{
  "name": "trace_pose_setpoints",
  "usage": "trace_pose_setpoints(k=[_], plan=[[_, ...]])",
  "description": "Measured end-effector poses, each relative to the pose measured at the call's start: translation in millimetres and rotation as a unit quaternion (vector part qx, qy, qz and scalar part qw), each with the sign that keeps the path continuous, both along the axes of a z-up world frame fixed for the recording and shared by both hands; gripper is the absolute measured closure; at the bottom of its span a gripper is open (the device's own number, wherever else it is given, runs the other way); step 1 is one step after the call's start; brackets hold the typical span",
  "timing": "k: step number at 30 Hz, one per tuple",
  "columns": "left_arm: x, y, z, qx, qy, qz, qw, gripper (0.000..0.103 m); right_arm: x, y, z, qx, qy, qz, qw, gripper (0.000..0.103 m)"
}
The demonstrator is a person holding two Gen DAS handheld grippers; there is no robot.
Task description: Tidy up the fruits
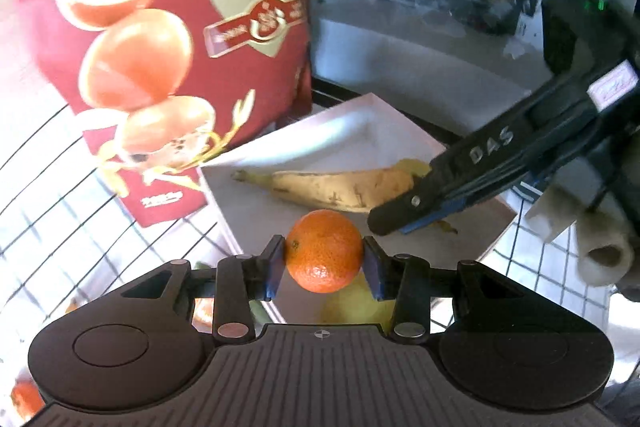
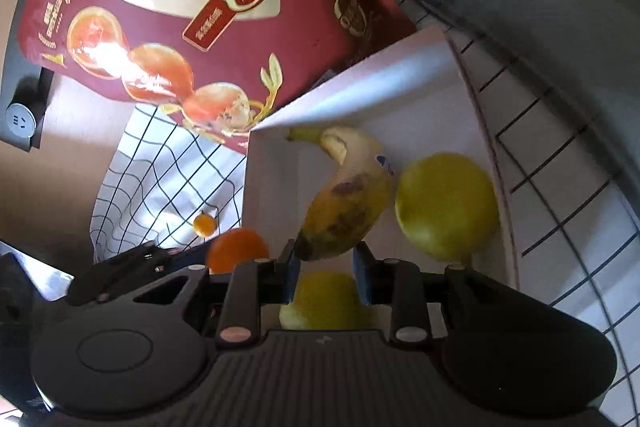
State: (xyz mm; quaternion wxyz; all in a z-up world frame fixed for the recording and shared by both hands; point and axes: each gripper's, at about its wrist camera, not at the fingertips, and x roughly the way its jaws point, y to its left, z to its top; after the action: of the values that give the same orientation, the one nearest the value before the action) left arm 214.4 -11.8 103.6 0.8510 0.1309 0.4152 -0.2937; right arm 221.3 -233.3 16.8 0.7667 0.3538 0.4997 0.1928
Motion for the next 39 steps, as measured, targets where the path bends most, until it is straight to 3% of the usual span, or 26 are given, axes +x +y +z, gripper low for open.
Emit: trace_pose_setpoints(k=[5,13,17,24,28,30,33,36,39], plan=[[-7,9,8,-0.023,0.001,0.018,0.9996,0.057,-10,10,0,-0.012,-0.009,0.004,1.000,0.073],[7,2,6,-0.042,0.016,0.037,0.9983,0.057,-52,-13,4,0.000,-0.019,-0.003,1.000,0.071],[24,-13,-5,-0.045,0.038,0.045,0.9973,0.057,-77,-15,21,-0.047,-0.066,-0.004,0.997,0.071],[35,-36,-22,-0.006,0.060,0.053,0.9968,0.056,-113,-9,40,-0.163,-0.149,0.005,0.975,0.067],[29,-25,-11,-0.032,0.044,0.068,0.9962,0.056,-123,-7,41,-0.184,-0.169,0.013,0.968,0.065],[25,-12,-3,-0.052,0.035,0.086,0.9943,0.056,-125,-4,40,-0.201,-0.178,0.018,0.963,0.059],[15,17,9,-0.092,0.019,0.129,0.9872,0.056,-126,4,38,-0.232,-0.194,0.026,0.953,0.057],[-2,56,15,-0.131,0.003,0.194,0.9723,0.056,-129,15,38,-0.261,-0.220,0.041,0.939,0.057],[-24,93,12,-0.136,-0.012,0.262,0.9553,0.058,-135,30,40,-0.292,-0.259,0.057,0.919,0.049]])
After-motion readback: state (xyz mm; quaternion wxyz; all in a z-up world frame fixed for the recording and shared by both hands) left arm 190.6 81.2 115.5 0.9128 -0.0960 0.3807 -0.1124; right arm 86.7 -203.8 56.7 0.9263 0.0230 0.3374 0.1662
